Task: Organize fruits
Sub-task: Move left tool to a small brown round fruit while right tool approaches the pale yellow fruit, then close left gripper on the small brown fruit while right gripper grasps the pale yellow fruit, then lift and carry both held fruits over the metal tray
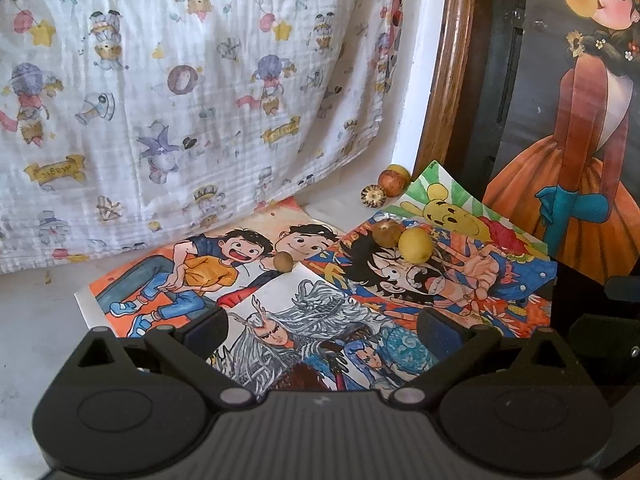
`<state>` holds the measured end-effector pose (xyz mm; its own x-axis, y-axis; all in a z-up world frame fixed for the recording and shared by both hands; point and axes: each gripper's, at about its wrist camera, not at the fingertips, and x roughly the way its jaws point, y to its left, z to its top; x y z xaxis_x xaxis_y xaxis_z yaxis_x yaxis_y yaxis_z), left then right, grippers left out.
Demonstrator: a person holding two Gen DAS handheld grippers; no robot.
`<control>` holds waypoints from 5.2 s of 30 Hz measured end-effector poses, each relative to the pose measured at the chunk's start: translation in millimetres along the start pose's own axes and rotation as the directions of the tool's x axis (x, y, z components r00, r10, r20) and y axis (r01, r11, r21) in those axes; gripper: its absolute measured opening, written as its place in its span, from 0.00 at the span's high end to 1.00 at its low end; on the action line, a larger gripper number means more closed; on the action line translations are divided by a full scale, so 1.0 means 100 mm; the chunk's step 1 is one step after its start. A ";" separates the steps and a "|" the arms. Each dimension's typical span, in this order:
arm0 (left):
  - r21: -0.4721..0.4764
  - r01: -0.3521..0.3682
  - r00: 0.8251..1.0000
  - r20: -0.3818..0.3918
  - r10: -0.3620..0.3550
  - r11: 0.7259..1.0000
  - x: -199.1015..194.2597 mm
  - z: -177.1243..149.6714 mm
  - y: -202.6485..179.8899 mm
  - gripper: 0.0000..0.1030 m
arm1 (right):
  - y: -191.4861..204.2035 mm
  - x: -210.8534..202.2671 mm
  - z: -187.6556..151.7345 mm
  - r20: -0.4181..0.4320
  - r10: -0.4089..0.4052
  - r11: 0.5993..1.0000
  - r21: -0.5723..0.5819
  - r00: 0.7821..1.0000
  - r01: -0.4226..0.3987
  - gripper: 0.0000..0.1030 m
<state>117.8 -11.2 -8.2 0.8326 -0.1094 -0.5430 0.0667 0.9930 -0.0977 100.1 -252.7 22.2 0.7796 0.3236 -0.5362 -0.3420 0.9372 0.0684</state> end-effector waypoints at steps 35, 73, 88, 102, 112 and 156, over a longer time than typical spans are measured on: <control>0.071 -0.068 0.993 -0.092 0.075 0.995 1.96 0.45 0.27 0.06 | -0.58 1.92 0.55 -0.157 0.029 0.999 -0.018 0.987 -0.032 0.01; 0.001 0.000 0.988 -0.152 0.000 1.000 2.42 0.39 0.46 0.73 | -0.78 2.58 0.58 -0.216 0.029 1.000 -0.001 0.976 -0.030 0.01; -0.005 -0.004 0.988 -0.153 0.004 1.000 2.37 0.37 0.48 0.73 | -1.28 3.26 0.49 -0.286 -0.033 0.996 0.075 0.958 0.057 0.16; -0.004 -0.008 0.987 -0.158 0.007 1.000 2.38 0.35 0.50 0.73 | -1.22 3.27 0.46 -0.310 -0.028 0.997 0.056 0.950 0.047 0.45; -0.002 0.000 0.990 -0.142 0.000 1.000 2.29 0.38 0.44 0.73 | -0.84 2.98 0.56 -0.307 0.062 0.998 0.009 0.950 -0.062 0.45; 0.081 0.085 0.982 0.163 -0.097 0.993 -0.25 0.60 -0.27 0.73 | 0.06 -0.35 0.81 0.081 0.117 0.992 -0.049 0.990 -0.113 0.45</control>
<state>128.5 -32.2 58.1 0.9008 -0.1967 -0.3872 0.1817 0.9805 -0.0754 113.5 -247.6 109.4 0.7744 0.4401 -0.4546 -0.4532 0.8872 0.0870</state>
